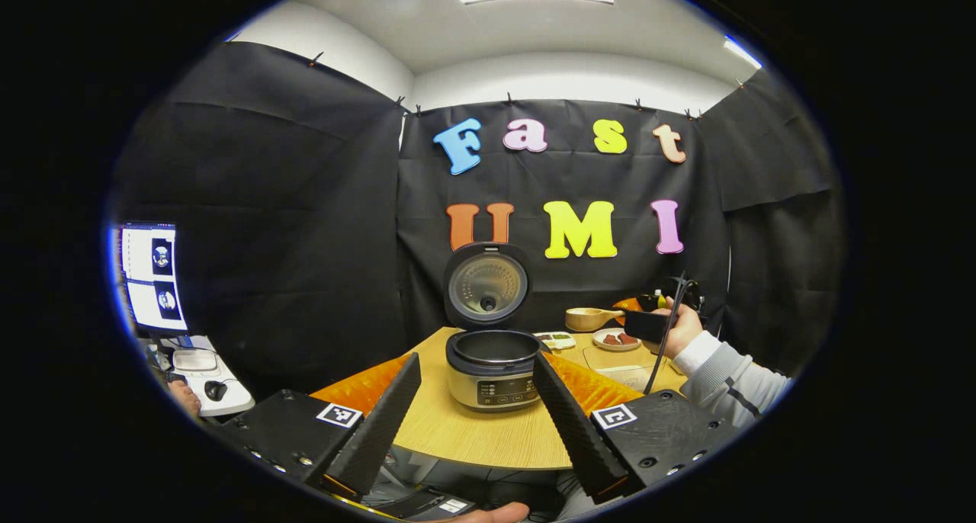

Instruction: Close the left gripper, press the button to open the rice cooker; take a wooden spoon from the chopstick holder with the right hand, scoop a spoonful of rice and pour it into the rice cooker, then put the wooden spoon back into the chopstick holder.

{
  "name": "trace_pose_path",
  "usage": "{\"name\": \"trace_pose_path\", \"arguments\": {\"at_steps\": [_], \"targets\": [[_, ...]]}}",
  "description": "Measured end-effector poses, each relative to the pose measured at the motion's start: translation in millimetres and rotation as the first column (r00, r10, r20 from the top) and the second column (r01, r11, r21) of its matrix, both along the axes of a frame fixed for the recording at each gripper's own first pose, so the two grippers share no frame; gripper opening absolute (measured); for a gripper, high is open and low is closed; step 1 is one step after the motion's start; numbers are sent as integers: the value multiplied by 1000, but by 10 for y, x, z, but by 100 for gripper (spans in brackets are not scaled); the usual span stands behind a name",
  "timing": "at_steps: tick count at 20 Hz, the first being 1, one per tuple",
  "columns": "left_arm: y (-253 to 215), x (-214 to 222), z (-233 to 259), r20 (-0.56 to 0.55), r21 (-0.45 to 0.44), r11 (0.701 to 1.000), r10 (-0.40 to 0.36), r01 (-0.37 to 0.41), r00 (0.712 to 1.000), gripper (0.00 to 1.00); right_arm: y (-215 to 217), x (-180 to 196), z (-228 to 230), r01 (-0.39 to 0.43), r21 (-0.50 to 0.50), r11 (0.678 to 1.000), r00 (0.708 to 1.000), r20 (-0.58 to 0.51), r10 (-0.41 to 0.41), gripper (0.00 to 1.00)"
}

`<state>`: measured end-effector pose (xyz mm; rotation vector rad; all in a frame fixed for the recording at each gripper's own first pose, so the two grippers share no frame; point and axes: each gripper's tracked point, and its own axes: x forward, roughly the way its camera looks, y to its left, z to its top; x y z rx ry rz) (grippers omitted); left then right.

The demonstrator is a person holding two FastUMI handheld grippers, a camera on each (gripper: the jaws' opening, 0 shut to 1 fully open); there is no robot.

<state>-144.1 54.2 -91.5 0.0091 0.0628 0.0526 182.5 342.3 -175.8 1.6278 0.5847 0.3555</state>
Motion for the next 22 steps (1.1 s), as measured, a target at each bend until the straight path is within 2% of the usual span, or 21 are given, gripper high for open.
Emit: {"name": "trace_pose_path", "arguments": {"at_steps": [3, 5, 9, 11, 13, 16, 19, 20, 22], "targets": [[15, -14, -45, -9, -1, 1000, -2, 2, 1000, 94, 390, -67, 48, -57, -82, 995, 998, 7, 58, 9], [63, -25, -59, -9, 12, 1000, 0, 0, 1000, 94, 583, -76, 171, -69, -146, 987, 996, 50, 77, 10], [58, -46, -124, -19, -4, 1000, -18, 18, 1000, 94, 989, -148, 224, -105, -283, 953, 986, 96, 137, 10], [99, -47, -131, -21, 0, 1000, -13, 13, 1000, 94, 1124, -157, 256, -104, -372, 922, 978, 129, 163, 10], [126, -66, -103, -12, 5, 1000, -11, 11, 1000, 95, 1273, -166, 332, -92, -469, 879, 961, 189, 202, 10], [174, -96, -84, -2, -7, 1000, -5, 5, 1000, 94, 1402, -176, 392, -49, -605, 795, 940, 240, 240, 10], [211, -102, -107, -6, -19, 1000, 1, -1, 1000, 94, 1502, -211, 460, -1, -679, 734, 922, 284, 264, 10], [235, -96, -113, -7, -19, 1000, 5, -5, 1000, 94, 1527, -220, 464, 8, -698, 716, 918, 288, 271, 7], [255, -117, -110, -8, -19, 1000, 12, -12, 1000, 94, 1555, -229, 500, 35, -736, 676, 909, 304, 284, 10]]}}
